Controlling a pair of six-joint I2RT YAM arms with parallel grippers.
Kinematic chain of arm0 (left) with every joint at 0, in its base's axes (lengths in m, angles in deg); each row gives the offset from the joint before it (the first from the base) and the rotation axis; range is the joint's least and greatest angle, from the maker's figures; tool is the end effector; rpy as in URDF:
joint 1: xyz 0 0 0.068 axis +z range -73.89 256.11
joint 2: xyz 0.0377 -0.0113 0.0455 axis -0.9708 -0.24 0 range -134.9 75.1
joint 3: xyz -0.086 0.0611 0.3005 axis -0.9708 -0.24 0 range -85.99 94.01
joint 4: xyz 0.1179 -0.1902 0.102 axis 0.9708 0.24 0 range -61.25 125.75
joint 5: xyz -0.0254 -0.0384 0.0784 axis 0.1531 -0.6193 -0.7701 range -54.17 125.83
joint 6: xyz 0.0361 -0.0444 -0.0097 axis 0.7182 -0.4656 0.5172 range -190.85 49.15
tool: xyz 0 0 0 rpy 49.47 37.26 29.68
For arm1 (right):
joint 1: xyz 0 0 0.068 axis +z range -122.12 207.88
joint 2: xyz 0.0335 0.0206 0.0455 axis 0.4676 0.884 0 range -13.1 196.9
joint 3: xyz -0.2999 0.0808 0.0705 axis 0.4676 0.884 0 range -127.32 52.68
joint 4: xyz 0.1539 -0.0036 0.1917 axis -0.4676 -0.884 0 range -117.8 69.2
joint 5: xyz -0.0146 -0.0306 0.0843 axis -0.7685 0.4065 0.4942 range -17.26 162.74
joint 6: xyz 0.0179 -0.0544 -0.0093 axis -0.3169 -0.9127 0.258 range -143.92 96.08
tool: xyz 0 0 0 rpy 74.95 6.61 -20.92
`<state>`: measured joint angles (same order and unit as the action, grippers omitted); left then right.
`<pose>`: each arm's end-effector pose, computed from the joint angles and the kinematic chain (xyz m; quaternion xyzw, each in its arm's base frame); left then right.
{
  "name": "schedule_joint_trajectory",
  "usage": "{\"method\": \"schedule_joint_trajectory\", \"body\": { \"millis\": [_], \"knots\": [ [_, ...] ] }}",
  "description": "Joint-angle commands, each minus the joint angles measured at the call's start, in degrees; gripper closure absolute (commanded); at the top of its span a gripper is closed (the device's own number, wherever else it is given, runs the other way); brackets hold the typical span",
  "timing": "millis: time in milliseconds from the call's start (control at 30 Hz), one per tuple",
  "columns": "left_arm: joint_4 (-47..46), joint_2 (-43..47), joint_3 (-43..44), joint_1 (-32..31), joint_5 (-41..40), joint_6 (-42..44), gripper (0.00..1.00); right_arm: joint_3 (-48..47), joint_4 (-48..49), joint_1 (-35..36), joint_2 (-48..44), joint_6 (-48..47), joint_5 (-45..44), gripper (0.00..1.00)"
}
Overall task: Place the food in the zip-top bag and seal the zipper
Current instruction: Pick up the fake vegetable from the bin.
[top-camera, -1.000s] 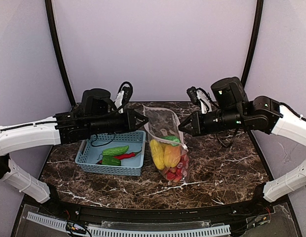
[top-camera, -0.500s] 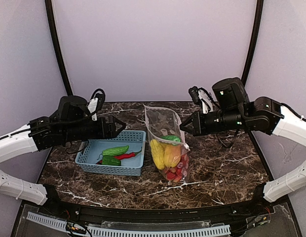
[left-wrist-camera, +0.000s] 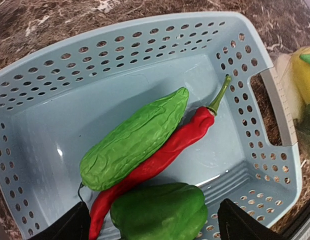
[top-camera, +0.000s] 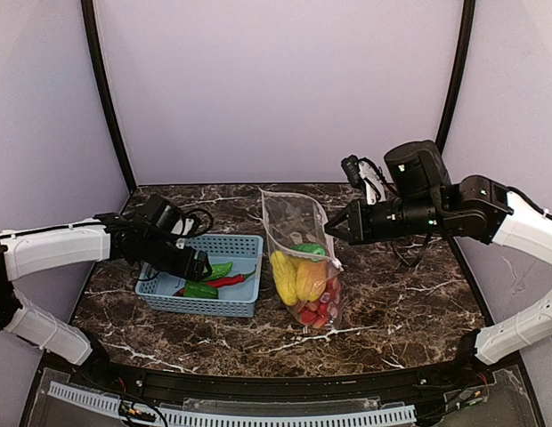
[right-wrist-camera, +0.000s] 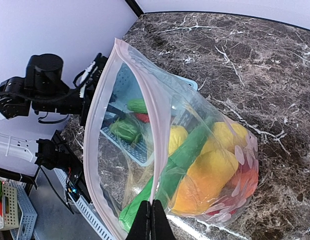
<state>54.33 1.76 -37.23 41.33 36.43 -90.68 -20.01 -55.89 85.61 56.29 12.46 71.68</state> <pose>0.1949 -0.1358 0.2821 0.1241 0.9319 -0.1606 0.3005 0.1252 0.1967 0.4167 -0.1574 0.8594 0.3506 0.3373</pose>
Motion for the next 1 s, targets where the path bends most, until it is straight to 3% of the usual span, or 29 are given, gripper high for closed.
{"method": "schedule_joint_trajectory", "body": {
  "millis": [0, 467, 767, 967],
  "knots": [
    [0.59, -5.86, 3.76, 0.93, 3.88, 13.73, 0.11, 0.92, 2.21, 0.29, -2.18, 0.62, -1.21, 1.0],
    [-0.84, -19.77, 9.69, 3.82, 2.16, 23.81, 0.12, 0.53, 2.17, 0.2, -0.98, 0.45, -0.79, 1.0],
    [0.61, -25.79, 14.23, 4.9, 1.87, 25.96, 0.27, 0.36, 2.37, 0.26, -0.32, 0.36, -0.7, 1.0],
    [0.86, -27.64, 14.74, 5.25, 2.03, 26.62, 0.29, 0.22, 2.35, 0.19, 0.3, 0.19, -0.4, 1.0]
  ]
}}
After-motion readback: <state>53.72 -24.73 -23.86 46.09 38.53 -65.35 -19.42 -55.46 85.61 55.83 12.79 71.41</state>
